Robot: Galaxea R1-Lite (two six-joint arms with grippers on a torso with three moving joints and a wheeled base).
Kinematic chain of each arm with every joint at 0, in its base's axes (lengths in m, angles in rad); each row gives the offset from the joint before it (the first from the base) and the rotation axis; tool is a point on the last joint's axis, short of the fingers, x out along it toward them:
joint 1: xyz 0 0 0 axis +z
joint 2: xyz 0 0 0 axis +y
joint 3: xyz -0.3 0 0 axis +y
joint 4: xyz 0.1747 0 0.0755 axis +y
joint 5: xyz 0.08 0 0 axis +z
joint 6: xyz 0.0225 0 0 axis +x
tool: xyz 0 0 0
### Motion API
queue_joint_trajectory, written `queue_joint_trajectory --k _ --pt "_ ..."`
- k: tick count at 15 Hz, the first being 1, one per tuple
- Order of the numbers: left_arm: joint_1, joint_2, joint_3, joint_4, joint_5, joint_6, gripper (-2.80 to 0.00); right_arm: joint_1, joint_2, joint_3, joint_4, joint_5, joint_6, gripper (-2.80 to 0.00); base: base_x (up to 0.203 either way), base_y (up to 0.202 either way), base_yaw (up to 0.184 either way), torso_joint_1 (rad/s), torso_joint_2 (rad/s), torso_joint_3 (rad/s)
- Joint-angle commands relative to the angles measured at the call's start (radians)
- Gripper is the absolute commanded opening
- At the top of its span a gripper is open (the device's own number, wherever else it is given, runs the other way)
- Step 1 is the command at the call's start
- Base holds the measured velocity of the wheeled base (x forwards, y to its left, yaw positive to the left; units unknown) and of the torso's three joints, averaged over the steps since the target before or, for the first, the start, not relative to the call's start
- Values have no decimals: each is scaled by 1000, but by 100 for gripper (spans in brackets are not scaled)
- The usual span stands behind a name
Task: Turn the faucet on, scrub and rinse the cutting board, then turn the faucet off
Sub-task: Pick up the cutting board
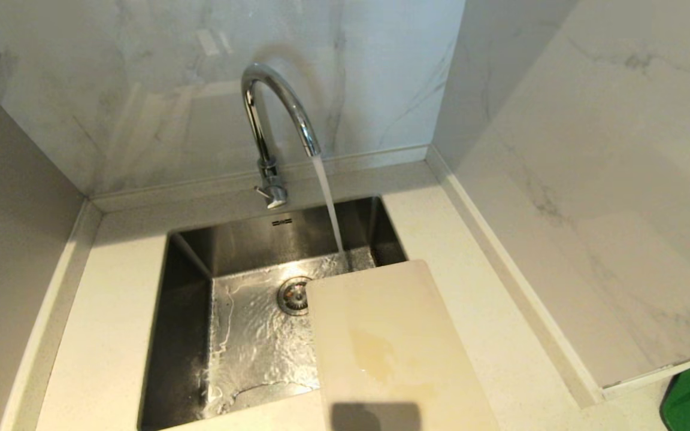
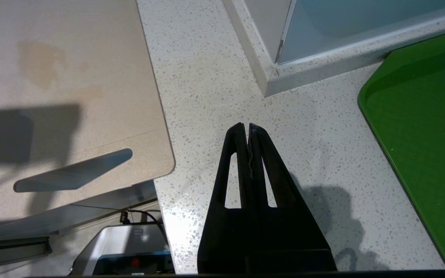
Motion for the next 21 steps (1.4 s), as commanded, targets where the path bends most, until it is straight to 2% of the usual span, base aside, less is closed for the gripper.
queue_joint_trajectory --k 1,10,13,21 --pt "0 -2 0 -1 -1 -2 -280 0 0 0 2 0 0 -280 0 0 0 0 0 0" --pt "1 -2 8 -12 5 2 -280 0 0 0 2 0 0 -280 0 0 0 0 0 0" --pt "1 -2 21 -51 21 -3 -280 0 0 0 0 0 0 -280 0 0 0 0 0 0" --pt "-1 -2 23 -54 22 -17 -280 0 0 0 2 0 0 -280 -202 0 15 2 3 3"
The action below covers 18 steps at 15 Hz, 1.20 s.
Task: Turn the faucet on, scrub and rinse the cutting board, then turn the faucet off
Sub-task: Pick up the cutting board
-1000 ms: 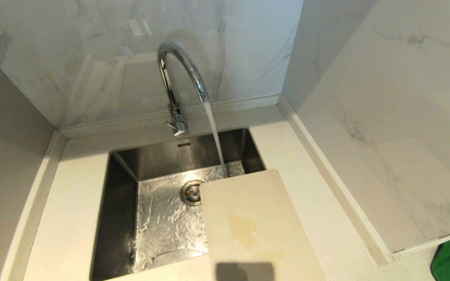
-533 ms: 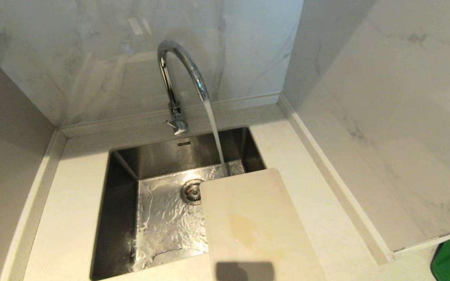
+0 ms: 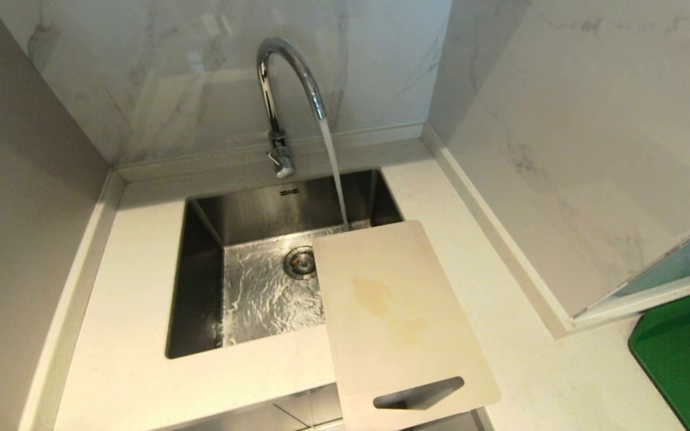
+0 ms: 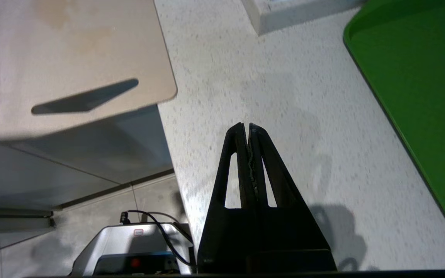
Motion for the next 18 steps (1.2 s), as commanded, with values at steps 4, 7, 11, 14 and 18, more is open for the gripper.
queue_joint_trajectory --k 4,7,11,14,18 --pt "0 2 -1 1 0 -1 -280 0 0 0 2 0 1 -280 -193 0 1 2 1 3" --pt "-1 2 -1 1 -3 -2 -280 0 0 9 -6 4 -12 -280 -157 0 -9 0 -1 4" --pt "1 2 -1 1 -3 -4 -280 0 0 20 -27 18 -53 -280 0 0 0 8 1 -1" --pt "0 2 0 1 -3 -4 -280 0 0 15 -20 60 -116 -280 0 0 0 0 0 0" --pt "-1 2 1 1 -2 -4 -280 0 40 -70 -1 39 -7 -280 0 0 0 0 0 0"
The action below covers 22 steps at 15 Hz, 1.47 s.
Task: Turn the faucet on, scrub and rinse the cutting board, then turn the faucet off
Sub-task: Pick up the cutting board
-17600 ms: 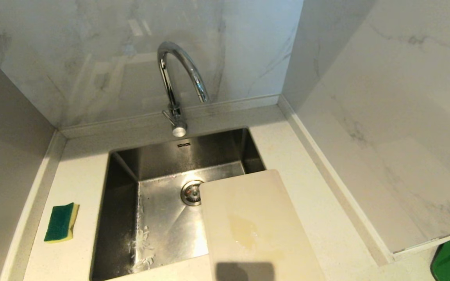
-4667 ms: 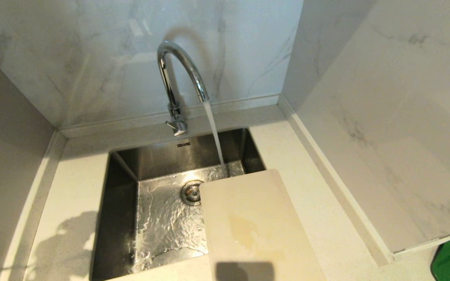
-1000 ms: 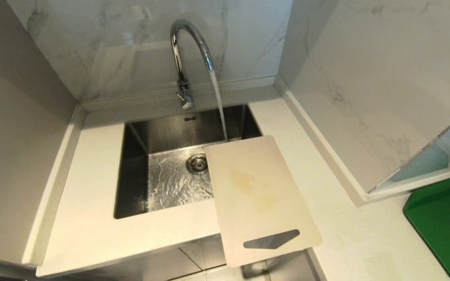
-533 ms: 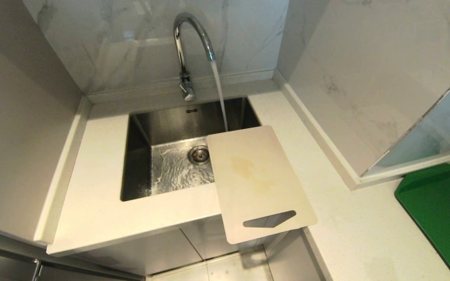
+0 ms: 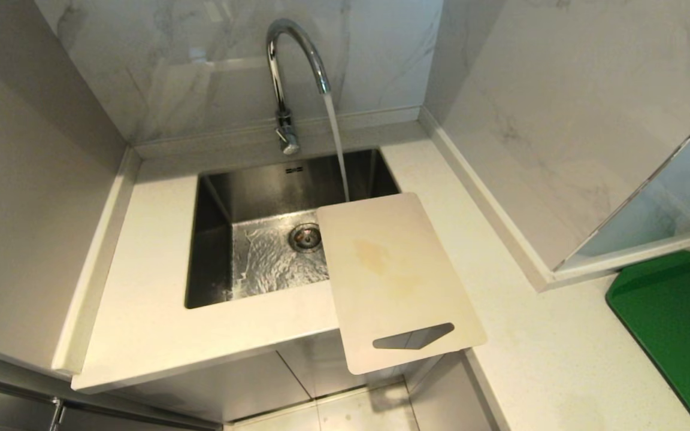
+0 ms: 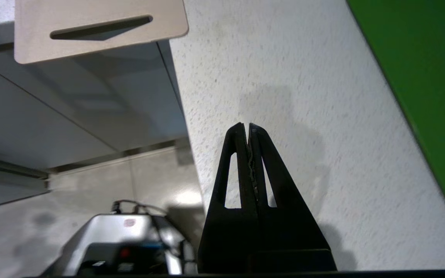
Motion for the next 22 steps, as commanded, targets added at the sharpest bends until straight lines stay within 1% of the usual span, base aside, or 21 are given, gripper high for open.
queue_joint_trajectory --k 1,3,5,7,8,10,11,12,13,14,15,17,19,22 --pt "1 1 0 0 0 0 -280 -1 94 -117 20 -5 92 -280 0 0 0 0 0 0" --pt "0 1 -1 0 0 0 -280 -3 304 -278 59 -7 260 -280 0 0 0 0 0 0" --pt "-1 1 1 0 1 0 -280 -3 558 -466 130 -5 460 -280 0 0 0 0 0 0" --pt "-1 1 1 0 1 0 -280 6 812 -685 258 37 709 -280 0 0 0 0 0 0" --pt "1 1 -1 0 0 0 -280 23 931 -791 327 68 870 -280 0 0 0 0 0 0" --pt "-1 1 -1 0 1 0 -280 112 1091 -908 429 110 1199 -280 0 0 0 0 0 0" --pt "0 1 0 0 0 0 -280 170 1152 -934 460 125 1320 -280 0 0 0 0 0 0" --pt "0 1 1 0 0 0 -280 211 1202 -948 480 135 1405 -280 0 0 0 0 0 0" --pt "1 1 0 0 0 0 -280 239 1240 -955 489 139 1453 -280 0 0 0 0 0 0" --pt "0 1 0 0 0 0 -280 260 1272 -959 494 136 1494 0 0 0 0 0 0 0" --pt "-1 1 0 0 0 0 -280 278 1300 -964 494 123 1510 0 0 0 0 0 0 0" --pt "0 1 0 0 0 0 -280 326 1357 -956 479 87 1516 0 0 0 0 0 0 0" --pt "1 1 -1 0 1 0 -280 403 1428 -940 458 53 1518 0 0 0 0 0 0 0" --pt "-1 1 0 0 1 0 -280 489 1531 -911 347 26 1518 0 0 0 0 0 0 0"
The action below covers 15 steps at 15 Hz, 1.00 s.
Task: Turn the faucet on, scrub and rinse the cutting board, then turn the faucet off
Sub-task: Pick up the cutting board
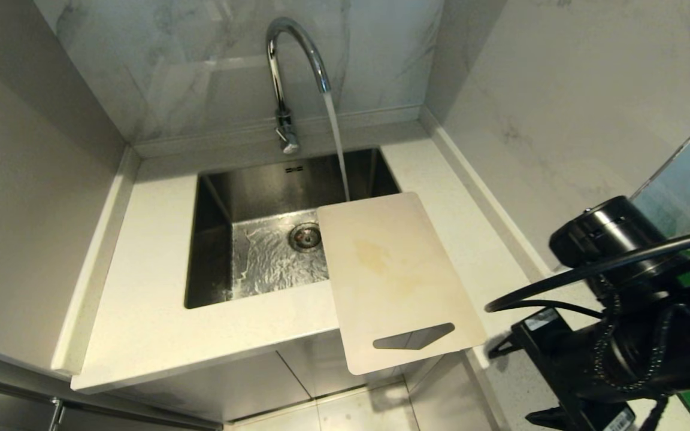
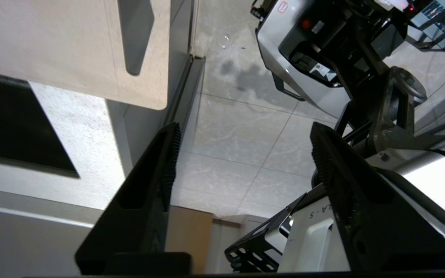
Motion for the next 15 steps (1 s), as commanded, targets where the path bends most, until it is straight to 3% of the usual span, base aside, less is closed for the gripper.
queue_joint_trajectory --k 1,7,12,15 --pt "-1 1 1 0 -1 0 -280 67 111 17 -64 -3 9 0 0 0 0 0 0 0" --pt "1 1 1 0 -1 0 -280 76 221 63 -208 -3 0 0 0 0 0 0 0 0" --pt "-1 1 1 0 0 0 -280 71 284 177 -380 -10 -95 0 0 0 0 0 0 0" --pt "1 1 -1 0 -1 0 -280 70 326 170 -408 -10 -90 0 0 0 0 0 0 0"
